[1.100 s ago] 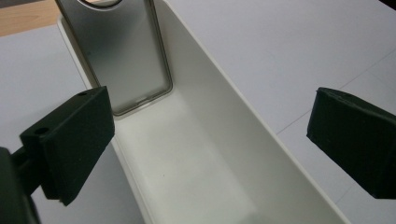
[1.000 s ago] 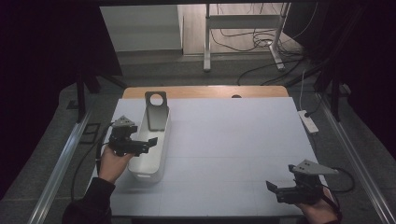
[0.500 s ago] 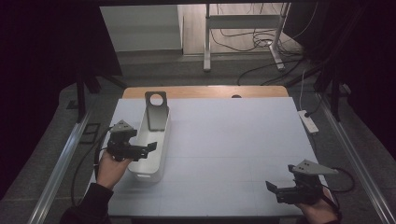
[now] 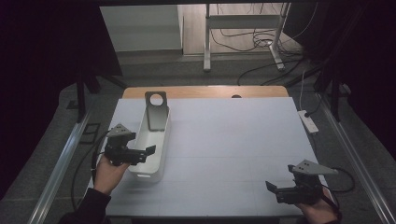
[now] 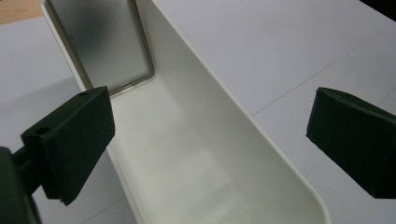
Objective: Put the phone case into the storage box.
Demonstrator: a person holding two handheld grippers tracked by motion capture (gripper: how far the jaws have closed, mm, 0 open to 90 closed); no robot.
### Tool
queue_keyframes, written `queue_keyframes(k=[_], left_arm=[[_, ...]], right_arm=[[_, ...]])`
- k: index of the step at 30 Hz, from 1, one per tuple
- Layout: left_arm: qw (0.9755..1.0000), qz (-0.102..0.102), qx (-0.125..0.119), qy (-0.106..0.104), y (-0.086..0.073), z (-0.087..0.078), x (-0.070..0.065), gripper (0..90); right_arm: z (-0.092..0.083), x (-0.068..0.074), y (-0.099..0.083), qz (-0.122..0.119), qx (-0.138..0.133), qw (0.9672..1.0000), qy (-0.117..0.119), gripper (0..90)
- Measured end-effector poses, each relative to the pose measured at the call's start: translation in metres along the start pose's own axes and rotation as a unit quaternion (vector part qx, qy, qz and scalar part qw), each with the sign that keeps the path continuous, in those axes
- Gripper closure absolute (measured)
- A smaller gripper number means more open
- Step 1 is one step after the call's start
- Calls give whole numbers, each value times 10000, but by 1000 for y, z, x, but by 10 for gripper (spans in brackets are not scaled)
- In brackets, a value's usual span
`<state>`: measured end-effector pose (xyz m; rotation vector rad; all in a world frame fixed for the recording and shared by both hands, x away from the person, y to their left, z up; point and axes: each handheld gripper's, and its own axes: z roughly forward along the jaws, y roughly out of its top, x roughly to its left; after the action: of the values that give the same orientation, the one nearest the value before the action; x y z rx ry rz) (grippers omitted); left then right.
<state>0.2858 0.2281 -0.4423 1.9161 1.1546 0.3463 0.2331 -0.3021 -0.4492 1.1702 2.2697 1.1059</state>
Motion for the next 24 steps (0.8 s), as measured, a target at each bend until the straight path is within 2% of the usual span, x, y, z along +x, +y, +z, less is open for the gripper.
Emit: queue_keyframes(k=[24], left_arm=[[9999,6,-73,-79,-21,-22,-10,11]], right_arm=[[0,0,0,16,-14,10000,-11,0]])
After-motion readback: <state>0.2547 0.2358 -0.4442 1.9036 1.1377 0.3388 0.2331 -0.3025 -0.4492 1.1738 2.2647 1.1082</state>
